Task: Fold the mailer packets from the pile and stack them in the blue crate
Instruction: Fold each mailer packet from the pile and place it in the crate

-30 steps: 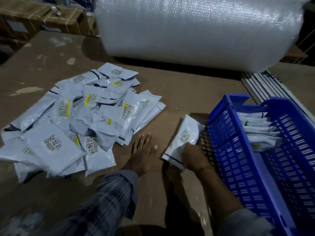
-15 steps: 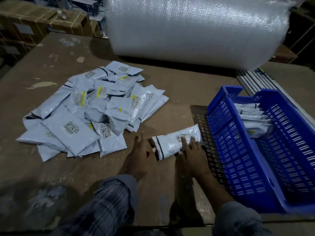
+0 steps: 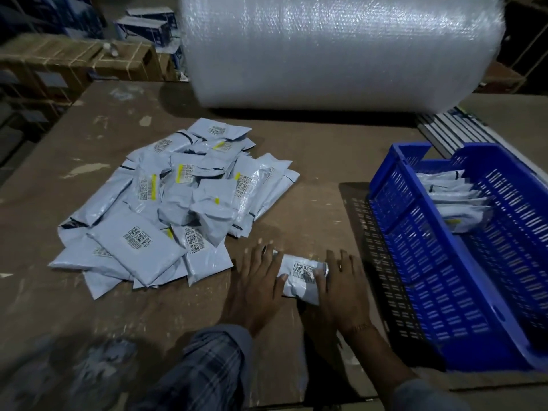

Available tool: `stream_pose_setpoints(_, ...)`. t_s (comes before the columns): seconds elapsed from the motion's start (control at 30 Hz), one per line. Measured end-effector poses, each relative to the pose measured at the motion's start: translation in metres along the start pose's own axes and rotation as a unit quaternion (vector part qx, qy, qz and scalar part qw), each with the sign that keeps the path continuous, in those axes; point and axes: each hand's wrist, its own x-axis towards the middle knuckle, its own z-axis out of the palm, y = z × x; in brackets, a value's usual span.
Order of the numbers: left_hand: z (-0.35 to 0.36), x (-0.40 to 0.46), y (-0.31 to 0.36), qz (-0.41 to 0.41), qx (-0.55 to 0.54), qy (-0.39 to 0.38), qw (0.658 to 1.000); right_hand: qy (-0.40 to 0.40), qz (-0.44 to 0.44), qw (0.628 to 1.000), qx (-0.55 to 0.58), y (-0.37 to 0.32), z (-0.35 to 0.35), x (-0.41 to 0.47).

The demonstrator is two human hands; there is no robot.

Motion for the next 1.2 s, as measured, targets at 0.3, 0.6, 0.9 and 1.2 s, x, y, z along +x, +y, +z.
stream_pose_setpoints(0.3, 0.017, 0.032, -0.006, 0.033, -0.018, -0.112, 0.993, -0.028, -0.038, 0.999, 0.009, 0.006, 0.053, 0.003)
stream_pose_setpoints(0.6, 0.028, 0.027, -0.008, 0.035, 0.005, -0.089, 0.995, 0.002, -0.013, 1.0, 0.027, -0.001, 0.055, 0.003)
stream_pose_setpoints(0.9, 0.024, 0.031, -0.008, 0.053, 0.037, -0.102, 0.993, 0.015, -0.014, 1.0, 0.0, -0.003, 0.06, 0.007)
stream_pose_setpoints(1.2, 0.029, 0.033, -0.009, 0.064, 0.045, -0.119, 0.99, -0.006, -0.005, 1.0, -0.015, -0.004, 0.062, 0.01)
